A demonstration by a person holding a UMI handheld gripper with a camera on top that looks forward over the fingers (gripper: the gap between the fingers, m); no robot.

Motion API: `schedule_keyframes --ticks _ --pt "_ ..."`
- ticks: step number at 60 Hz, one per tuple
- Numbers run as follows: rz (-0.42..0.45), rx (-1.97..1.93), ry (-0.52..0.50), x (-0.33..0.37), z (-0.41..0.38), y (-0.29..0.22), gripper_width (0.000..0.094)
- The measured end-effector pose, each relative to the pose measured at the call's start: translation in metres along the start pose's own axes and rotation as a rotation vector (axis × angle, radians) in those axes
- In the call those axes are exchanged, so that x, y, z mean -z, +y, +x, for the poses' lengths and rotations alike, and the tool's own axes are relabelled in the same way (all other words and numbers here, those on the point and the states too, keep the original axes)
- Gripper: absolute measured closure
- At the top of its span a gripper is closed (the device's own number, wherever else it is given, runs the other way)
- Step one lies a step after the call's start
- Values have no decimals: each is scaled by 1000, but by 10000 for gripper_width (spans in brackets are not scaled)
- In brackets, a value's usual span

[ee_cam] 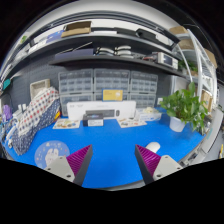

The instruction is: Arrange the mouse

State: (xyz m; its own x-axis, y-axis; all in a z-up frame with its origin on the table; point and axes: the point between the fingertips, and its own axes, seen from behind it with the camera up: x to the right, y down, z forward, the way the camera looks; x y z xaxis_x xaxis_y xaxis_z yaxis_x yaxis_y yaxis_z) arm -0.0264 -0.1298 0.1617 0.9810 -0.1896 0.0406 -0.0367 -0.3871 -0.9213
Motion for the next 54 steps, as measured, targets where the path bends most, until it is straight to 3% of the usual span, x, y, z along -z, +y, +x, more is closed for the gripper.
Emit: schedule_keyframes --ticks 7,8,9,12,21,36,54 --pt "-93 18 -23 2 9 57 64" --pt "-105 12 -24 6 12 44 64" --pt "-116 14 -22 1 13 72 64" --pt "-147 11 -23 -1 23 94 63" --pt "-201 14 8 -10 74 123 66" --pt "-259 -12 37 -62 153 127 75" --pt "-330 0 -91 -146 166 114 80"
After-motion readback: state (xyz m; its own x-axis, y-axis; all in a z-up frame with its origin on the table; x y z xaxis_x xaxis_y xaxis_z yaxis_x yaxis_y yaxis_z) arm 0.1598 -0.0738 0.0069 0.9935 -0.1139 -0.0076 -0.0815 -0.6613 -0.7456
